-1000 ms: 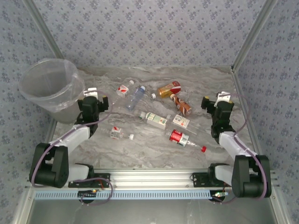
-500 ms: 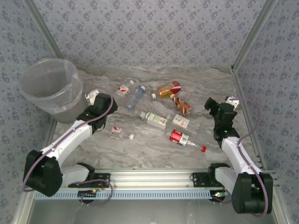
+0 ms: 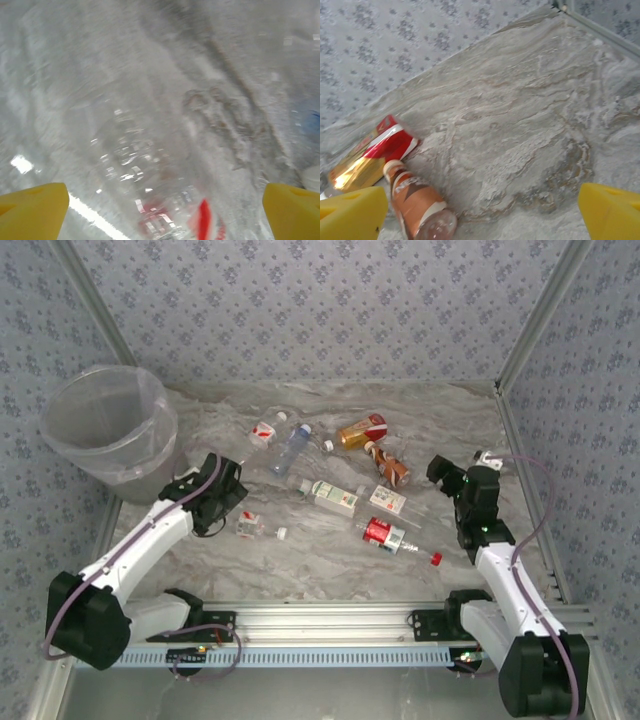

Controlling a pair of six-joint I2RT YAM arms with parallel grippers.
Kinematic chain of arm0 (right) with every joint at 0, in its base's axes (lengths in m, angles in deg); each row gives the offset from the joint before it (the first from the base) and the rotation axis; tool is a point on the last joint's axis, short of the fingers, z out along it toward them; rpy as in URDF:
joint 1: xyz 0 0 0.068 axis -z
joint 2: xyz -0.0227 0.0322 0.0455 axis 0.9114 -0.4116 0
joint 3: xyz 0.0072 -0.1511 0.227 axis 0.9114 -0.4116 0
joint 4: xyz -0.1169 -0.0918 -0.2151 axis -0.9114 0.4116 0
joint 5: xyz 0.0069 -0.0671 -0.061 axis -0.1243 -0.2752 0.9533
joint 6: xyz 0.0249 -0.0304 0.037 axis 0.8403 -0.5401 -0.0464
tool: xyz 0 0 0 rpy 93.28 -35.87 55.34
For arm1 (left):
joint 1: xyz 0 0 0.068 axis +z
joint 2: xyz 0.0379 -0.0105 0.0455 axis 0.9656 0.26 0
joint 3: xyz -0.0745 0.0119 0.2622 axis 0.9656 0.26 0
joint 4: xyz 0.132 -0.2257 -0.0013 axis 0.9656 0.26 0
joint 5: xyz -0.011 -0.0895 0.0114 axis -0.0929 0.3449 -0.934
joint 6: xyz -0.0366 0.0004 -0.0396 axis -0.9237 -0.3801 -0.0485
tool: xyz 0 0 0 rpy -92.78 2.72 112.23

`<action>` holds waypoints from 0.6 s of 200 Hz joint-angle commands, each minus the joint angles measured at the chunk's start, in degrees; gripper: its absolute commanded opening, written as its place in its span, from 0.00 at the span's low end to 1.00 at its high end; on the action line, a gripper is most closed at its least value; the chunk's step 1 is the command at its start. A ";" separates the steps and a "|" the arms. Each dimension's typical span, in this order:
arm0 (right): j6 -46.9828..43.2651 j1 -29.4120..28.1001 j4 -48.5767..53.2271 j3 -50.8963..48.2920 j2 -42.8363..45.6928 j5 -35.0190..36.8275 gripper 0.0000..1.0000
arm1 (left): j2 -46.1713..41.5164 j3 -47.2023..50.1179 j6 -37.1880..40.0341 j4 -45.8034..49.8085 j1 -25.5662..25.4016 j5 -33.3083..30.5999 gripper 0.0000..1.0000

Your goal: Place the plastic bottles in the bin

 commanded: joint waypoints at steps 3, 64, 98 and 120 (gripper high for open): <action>-1.57 -1.85 5.11 0.85 1.87 -0.82 1.00 | 0.79 -0.88 -10.87 10.01 1.06 -2.68 0.99; -7.14 -6.40 8.26 5.92 0.63 -0.20 1.00 | 7.89 2.99 -16.28 -0.03 5.00 1.98 1.00; -12.26 -13.31 12.08 9.77 -0.45 3.75 1.00 | 9.84 5.18 -17.73 -8.64 5.00 1.37 1.00; -13.59 -17.69 13.51 10.96 -1.28 6.37 1.00 | 11.94 5.18 -18.01 -10.22 5.00 1.52 0.99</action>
